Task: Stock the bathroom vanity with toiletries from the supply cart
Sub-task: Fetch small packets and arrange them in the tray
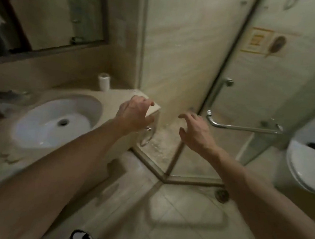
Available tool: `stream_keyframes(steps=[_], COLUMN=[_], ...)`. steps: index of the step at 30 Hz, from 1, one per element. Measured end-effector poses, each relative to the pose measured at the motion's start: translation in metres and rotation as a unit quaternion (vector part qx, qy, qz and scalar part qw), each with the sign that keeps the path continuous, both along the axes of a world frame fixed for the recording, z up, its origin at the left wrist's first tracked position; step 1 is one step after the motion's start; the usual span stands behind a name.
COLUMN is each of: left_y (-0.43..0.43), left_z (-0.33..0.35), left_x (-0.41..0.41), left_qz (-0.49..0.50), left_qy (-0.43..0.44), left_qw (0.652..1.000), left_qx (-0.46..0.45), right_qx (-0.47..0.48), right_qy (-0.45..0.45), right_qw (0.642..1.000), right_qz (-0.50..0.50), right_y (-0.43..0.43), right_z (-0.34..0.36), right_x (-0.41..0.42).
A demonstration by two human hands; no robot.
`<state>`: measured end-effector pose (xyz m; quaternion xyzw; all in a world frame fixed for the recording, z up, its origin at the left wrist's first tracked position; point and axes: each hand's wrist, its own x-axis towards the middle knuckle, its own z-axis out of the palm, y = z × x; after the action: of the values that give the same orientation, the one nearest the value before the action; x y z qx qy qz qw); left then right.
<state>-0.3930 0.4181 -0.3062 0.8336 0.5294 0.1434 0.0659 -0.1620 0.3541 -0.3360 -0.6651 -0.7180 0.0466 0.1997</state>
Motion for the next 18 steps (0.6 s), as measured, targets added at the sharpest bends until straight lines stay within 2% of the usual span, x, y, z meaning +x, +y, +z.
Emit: stream_keyframes(steps=[4,9,13,18], left_y=[-0.033,-0.090,-0.155,-0.247], left_z=[0.015,0.029,0.041,0.058], left_x=[0.128,0.278,0.384,0.502], left_qz=[-0.117,-0.284,-0.416,-0.549], left_qy=[-0.002,-0.007,0.001,-0.012], left_qw=[0.993,0.958,0.907,0.831], left_qx=[0.012,0.045,0.069,0.088], right_qx=[0.006,0.005,0.023,0.027], right_qy=[-0.007,-0.007,0.009,0.005], right_qw=[0.994,0.961,0.909,0.819], right_qz=[-0.110,-0.277,-0.415,-0.574], right_y=[-0.080,-0.189,-0.294,-0.421], right_z=[0.017,0.034,0.043,0.062], right_x=[0.111,0.225,0.290,0.337])
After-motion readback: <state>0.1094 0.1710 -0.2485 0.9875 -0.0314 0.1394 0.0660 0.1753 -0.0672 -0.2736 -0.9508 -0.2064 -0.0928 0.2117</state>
